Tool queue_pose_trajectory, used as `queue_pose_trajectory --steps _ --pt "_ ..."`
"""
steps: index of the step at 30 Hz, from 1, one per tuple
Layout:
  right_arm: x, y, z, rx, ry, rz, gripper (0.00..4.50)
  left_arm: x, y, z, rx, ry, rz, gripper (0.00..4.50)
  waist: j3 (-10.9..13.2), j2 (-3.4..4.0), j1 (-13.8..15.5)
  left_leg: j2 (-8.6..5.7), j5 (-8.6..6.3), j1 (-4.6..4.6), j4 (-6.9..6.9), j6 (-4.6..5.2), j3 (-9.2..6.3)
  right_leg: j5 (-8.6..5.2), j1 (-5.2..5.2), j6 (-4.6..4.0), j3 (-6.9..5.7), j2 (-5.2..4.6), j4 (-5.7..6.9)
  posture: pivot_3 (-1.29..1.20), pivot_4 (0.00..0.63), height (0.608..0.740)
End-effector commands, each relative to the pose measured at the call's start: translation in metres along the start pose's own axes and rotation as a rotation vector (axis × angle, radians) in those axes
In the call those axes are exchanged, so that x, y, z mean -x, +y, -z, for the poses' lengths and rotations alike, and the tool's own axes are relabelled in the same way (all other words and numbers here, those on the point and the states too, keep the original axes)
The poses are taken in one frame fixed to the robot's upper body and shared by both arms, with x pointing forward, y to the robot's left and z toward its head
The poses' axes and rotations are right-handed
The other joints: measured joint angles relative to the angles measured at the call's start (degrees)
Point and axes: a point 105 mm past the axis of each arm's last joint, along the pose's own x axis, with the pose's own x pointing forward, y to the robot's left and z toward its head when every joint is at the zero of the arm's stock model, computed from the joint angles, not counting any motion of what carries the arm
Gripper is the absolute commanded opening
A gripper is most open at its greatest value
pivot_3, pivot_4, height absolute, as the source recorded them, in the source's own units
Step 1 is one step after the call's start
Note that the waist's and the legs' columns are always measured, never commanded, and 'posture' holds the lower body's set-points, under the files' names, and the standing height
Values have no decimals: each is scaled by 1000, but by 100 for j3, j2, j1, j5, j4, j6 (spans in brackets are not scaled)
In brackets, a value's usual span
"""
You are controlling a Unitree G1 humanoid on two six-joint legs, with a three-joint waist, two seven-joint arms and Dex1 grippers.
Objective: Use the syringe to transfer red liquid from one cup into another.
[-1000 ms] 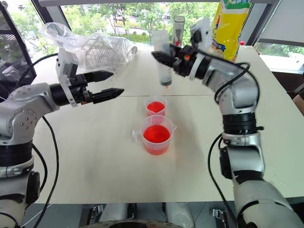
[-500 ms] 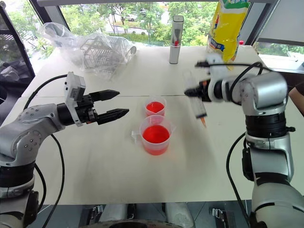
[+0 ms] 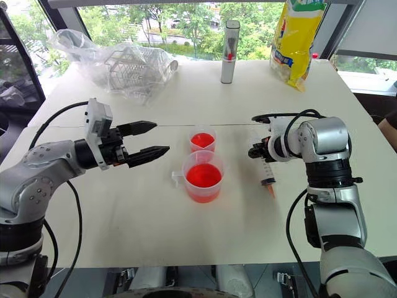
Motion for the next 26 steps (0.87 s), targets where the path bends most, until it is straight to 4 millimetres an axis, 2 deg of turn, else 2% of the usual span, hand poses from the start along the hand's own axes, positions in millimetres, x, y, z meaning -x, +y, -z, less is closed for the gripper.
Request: queue_pose_trajectory --steps 1,2,3,9,14,16,19,22,24,26 --pt "4 -2 -5 -14 -28 24 3733 2 -7 -10 -38 -19 24 4500 0 1 0 0 0 0 0 0 1 0 0 0 0 -1 0 0 150 740" --pt "4 -1 -6 -11 -34 18 4242 3 -7 -10 -38 -18 25 4500 0 0 0 0 0 0 0 0 1 0 0 0 0 -1 0 0 150 740" --pt "5 0 -6 -1 -40 15 4452 3 -7 -9 -39 -14 23 4500 0 0 0 0 0 0 0 0 0 0 1 0 0 0 0 0 150 740" --pt "28 3 -18 150 -150 -7 4452 8 -7 -11 -43 2 15 4500 3 5 4 0 0 -3 -6 0 -2 0 0 1 -3 1 -10 0 150 740" --pt "72 11 -34 369 -287 -94 4452 14 -4 -12 -46 21 -1 4500 6 7 -1 0 -1 -4 -10 1 -3 0 2 2 -5 0 -22 0 150 740" --pt "95 21 -36 507 -352 -174 4452 17 -3 -12 -47 29 -5 4500 6 8 3 1 -1 -3 -9 2 -3 -1 3 2 -5 1 -26 0 150 740" --pt "118 32 -31 624 -393 -283 4452 19 -2 -13 -49 39 -6 4500 6 7 2 2 -2 -2 -13 2 -6 -1 8 2 -9 1 -35 0 150 740" --pt "139 38 -11 785 -381 -385 4452 23 0 -15 -53 51 -4 4500 7 4 13 4 -2 -2 -13 2 -8 -1 13 2 -10 -1 -40 0 150 740" --pt "145 37 4 848 -340 -422 4452 26 1 -17 -57 63 1 4500 7 4 24 7 -2 -1 -11 3 -10 -1 19 2 -15 -3 -45 0 150 740" --pt "147 35 9 864 -330 -436 4452 27 0 -18 -58 69 10 4500 7 3 21 7 -2 0 -10 3 -10 -1 22 2 -15 -7 -48 0 150 740"
